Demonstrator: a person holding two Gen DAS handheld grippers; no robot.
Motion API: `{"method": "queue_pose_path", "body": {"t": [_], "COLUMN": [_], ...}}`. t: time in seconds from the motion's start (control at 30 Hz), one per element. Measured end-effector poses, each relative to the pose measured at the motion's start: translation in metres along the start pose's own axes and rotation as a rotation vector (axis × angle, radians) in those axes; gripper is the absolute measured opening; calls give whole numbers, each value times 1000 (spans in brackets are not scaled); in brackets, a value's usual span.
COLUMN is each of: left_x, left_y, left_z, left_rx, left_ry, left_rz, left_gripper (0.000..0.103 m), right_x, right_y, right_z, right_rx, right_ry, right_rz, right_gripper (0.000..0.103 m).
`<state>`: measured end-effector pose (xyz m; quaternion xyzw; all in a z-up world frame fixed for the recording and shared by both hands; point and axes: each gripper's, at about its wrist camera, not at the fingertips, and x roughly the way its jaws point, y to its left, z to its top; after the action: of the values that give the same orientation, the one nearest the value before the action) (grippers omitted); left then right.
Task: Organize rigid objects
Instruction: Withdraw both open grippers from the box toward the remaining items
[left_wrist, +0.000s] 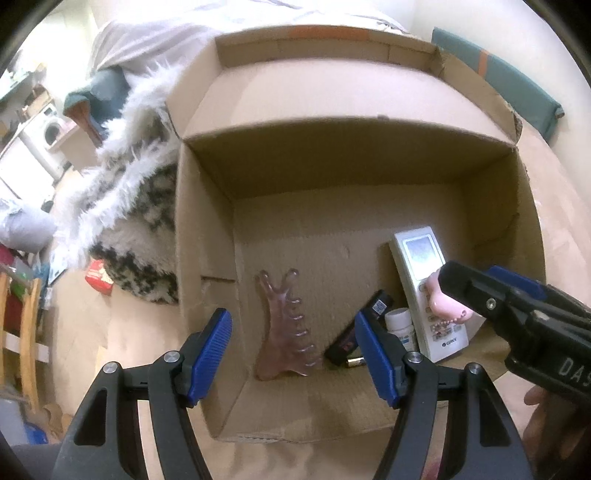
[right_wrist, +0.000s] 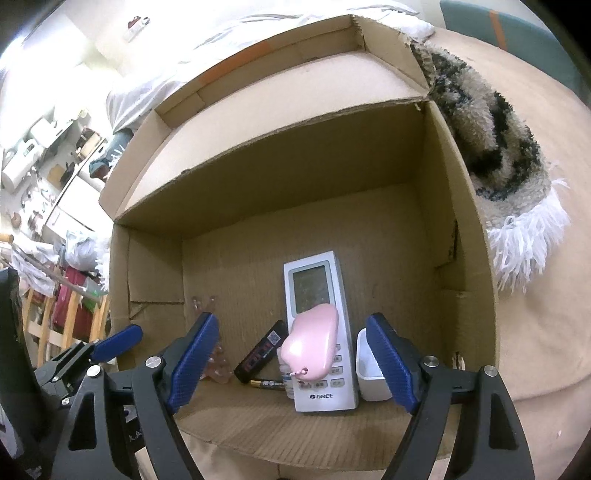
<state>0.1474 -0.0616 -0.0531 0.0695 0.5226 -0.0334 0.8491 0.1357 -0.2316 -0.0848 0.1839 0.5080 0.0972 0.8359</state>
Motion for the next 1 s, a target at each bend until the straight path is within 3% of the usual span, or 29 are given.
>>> {"method": "queue_pose_path", "body": {"t": [0.27,0.43,0.73,1.0], "left_x": [-24,-43,-52,-43], "left_y": [16,26,58,77], "left_z": [-2,-16,-51,-77], "left_rx": [-28,-37,-139,-218], "left_ry": [-39,-63,-20,80], "left_rz": [-29,-8,-2,-32], "left_gripper": [66,66,66,66], "right_x": [-26,-49,-67,-65], "right_y": [-4,-5,-6,-2], "right_z": [-5,-15,-48,-69], "right_rx": [24,9,12,1], "right_ry": [-34,-51,-15,43], "right_rz": [6,3,8,15], "right_gripper": [87,87,87,87]}}
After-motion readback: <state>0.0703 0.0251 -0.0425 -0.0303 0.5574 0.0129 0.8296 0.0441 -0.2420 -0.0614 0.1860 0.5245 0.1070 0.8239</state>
